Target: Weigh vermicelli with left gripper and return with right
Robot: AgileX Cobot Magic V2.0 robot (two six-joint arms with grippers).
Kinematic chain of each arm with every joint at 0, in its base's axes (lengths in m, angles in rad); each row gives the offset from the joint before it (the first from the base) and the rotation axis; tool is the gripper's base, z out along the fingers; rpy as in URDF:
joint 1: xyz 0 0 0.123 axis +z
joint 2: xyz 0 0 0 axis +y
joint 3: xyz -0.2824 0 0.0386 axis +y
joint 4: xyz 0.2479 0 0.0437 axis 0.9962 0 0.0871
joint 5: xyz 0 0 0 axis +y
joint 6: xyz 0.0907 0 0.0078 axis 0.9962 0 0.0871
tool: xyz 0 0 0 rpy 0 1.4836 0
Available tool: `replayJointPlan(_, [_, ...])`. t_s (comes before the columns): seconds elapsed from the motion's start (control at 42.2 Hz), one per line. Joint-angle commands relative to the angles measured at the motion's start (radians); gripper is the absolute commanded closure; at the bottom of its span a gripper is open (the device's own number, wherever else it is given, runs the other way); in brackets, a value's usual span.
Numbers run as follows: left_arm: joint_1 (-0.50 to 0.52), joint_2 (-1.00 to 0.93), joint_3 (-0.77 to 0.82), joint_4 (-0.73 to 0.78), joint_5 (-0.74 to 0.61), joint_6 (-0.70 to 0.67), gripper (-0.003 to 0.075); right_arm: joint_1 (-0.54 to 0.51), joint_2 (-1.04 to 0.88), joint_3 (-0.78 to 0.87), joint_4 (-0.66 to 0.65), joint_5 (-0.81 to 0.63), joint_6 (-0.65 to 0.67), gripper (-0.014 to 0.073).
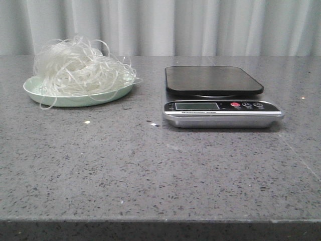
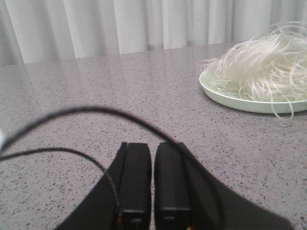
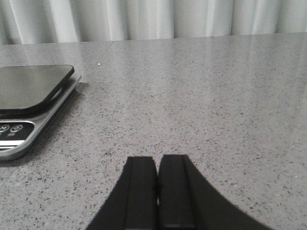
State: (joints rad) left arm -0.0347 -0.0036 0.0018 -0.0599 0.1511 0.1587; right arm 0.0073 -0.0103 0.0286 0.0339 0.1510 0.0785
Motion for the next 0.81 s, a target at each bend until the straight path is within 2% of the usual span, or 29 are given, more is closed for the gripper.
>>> replayJointPlan(0.0, [0.002,-0.022,0.008,-0.005,-0.08,-0.011,0.0575,-0.003,-0.016,-0.009,-0.002,-0.08,0.001,0.0442])
replayJointPlan(0.782, [0.002,-0.022,0.008,0.005,-0.084,-0.011,0.0575,-0.003,-0.016,-0.009,-0.002,-0.08,0.001,0.0442])
